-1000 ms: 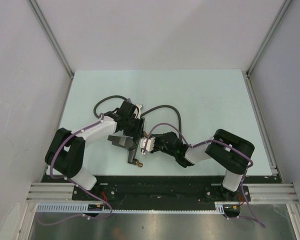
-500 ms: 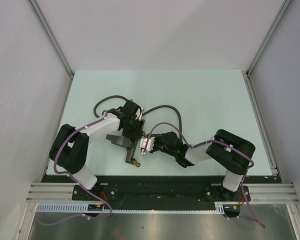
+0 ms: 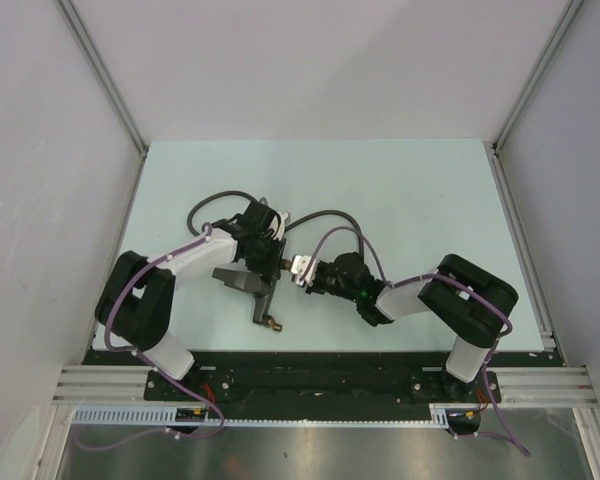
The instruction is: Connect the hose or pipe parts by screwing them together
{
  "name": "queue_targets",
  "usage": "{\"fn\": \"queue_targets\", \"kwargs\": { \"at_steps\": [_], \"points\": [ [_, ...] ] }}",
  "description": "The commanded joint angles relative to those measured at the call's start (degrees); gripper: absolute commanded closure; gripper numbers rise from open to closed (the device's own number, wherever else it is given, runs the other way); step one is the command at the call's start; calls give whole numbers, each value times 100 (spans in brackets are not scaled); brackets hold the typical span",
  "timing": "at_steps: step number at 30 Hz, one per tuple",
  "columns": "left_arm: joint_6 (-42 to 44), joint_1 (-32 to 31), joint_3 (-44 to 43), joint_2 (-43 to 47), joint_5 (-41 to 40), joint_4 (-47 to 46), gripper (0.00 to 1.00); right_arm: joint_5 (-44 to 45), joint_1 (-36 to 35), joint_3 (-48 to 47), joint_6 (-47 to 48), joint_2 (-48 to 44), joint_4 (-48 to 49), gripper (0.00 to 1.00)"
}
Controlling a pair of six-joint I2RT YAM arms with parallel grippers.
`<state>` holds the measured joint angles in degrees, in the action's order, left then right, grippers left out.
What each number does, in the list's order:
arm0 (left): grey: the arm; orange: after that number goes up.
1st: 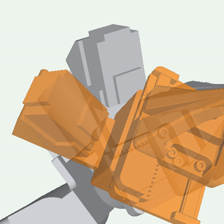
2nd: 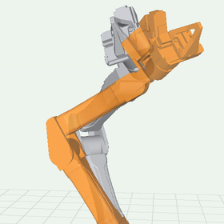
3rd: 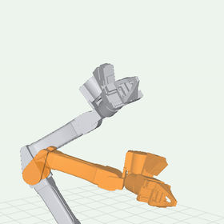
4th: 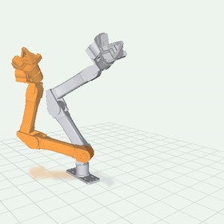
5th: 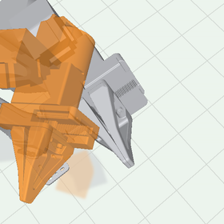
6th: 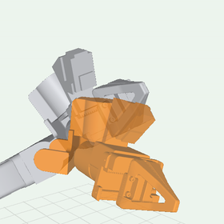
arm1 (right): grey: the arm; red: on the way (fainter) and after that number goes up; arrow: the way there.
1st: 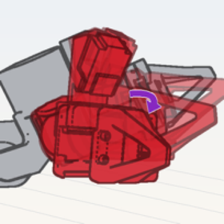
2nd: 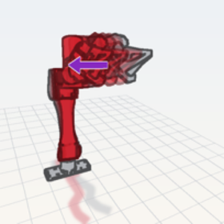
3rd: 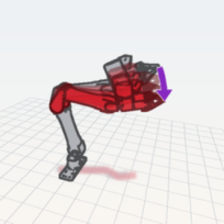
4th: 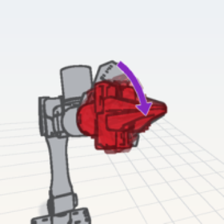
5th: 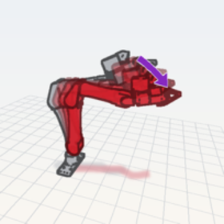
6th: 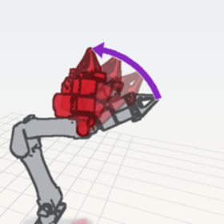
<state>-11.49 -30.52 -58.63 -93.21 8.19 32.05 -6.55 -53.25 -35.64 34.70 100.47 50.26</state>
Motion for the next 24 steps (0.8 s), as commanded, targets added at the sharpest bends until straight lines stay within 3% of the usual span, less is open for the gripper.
{"fn": "queue_targets", "kwargs": {
  "at_steps": [1,4,7,11,14,15,18,19,24],
  "points": [
    [-240,-173,220,830,931,-1174,100,-1489,683,-443,-2491,-431,970,100],
    [-354,-208,439,1146,588,-1543,100,-1981,930,-479,-3160,-431,564,100],
    [-495,-209,537,1296,509,-1834,100,-2710,1158,-479,-4057,-229,853,100],
    [-451,-191,528,1244,369,-1782,100,-2405,1229,-479,-3874,-440,345,100],
    [-512,-121,572,1156,236,-1685,100,-2571,1361,-619,-3884,-808,-164,79],
    [-565,-77,572,1112,227,-1650,100,-2475,1353,-646,-3709,-948,-392,65],
    [-574,2,406,902,307,-1361,100,-2072,1187,-664,-2542,-1520,-1323,42],
    [-548,3,309,857,272,-1194,100,-1992,1125,-664,-1703,-1721,-1804,39],
    [-495,20,177,673,350,-850,100,-1525,669,-664,560,-1952,-2967,25]
  ]
}}
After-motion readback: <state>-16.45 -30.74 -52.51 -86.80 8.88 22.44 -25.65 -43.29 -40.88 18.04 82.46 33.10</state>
